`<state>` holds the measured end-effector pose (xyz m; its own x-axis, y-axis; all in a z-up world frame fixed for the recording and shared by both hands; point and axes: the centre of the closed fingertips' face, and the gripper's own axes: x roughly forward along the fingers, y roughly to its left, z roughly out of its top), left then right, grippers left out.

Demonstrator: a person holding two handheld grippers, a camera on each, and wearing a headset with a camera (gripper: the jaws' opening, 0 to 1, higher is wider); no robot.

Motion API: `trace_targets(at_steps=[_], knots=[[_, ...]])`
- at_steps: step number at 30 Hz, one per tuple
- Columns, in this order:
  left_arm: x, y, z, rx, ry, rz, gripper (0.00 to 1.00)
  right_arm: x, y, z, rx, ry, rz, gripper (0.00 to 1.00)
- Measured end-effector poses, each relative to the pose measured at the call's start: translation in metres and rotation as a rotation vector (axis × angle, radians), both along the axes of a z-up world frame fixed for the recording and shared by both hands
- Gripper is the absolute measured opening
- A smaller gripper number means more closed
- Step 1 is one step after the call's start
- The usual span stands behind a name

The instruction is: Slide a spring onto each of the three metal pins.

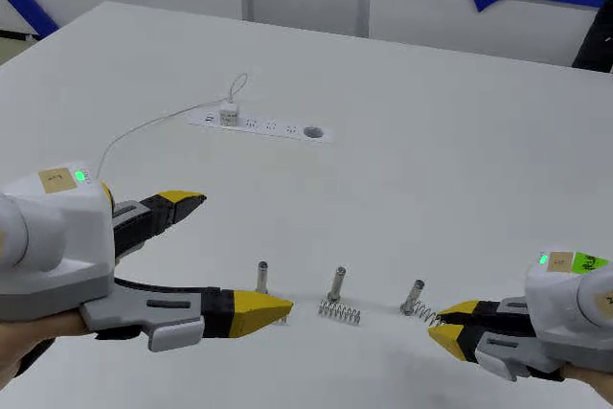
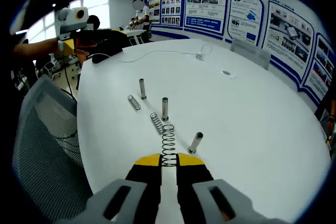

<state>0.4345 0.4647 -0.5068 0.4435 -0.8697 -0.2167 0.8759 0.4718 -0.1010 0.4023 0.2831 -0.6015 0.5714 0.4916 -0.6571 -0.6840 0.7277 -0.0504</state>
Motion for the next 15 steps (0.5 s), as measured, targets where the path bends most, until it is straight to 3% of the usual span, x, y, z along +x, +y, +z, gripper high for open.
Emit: trace_targets(at_steps=[4,7,10,15], knots=[[-0.003,-0.007,-0.001,0.004,0.001,-0.033,0.98,-0.002,0.008,0.016,0.014,-0.028,0.019,0.1],[-0.005,-0.013,-0.005,0.031,-0.008,-0.059,0.98,-0.003,0.021,0.032,0.051,-0.055,0.033,0.1],[-0.008,-0.018,-0.006,0.022,-0.001,-0.075,0.96,-0.007,0.032,0.043,0.022,-0.087,0.084,0.1],[-0.01,-0.026,-0.009,0.009,0.01,-0.085,0.92,-0.014,0.049,0.051,0.025,-0.098,0.14,0.1]])
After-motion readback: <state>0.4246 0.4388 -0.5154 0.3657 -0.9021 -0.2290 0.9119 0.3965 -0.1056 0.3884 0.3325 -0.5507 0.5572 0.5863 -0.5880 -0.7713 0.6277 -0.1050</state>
